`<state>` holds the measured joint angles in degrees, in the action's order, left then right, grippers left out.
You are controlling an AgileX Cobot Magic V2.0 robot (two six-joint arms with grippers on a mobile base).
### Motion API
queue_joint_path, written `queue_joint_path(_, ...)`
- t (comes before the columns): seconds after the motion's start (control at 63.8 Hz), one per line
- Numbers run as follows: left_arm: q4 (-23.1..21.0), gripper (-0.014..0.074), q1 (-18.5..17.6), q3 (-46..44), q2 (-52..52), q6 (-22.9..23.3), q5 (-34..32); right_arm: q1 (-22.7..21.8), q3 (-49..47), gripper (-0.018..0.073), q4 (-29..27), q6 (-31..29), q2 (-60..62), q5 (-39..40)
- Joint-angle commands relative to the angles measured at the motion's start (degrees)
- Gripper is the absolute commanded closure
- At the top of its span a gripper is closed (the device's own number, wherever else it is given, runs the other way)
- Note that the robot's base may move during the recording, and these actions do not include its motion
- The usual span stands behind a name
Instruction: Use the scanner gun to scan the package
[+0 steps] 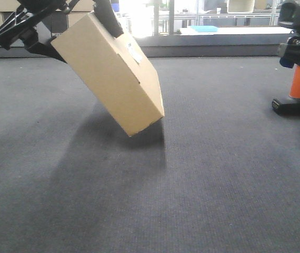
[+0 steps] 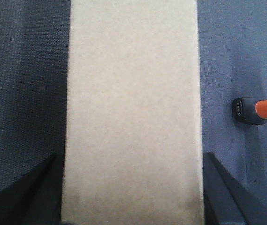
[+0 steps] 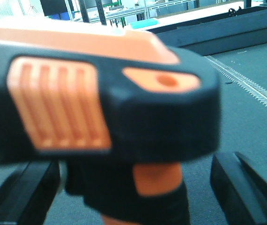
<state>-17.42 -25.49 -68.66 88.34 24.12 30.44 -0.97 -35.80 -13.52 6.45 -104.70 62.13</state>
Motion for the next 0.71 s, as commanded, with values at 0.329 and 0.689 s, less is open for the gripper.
queue_joint_path(0.329,1.01,0.0707,0.17,-0.11,-0.36,-0.1,-1.59,0.06,3.26,-0.0001,2.28,0.12,5.85,-2.13)
queue_joint_path(0.689,1.61,0.0707,3.84,-0.11,-0.47,-7.65,3.11,0.06,17.12,-0.0001,6.85,0.12,18.14,-1.06)
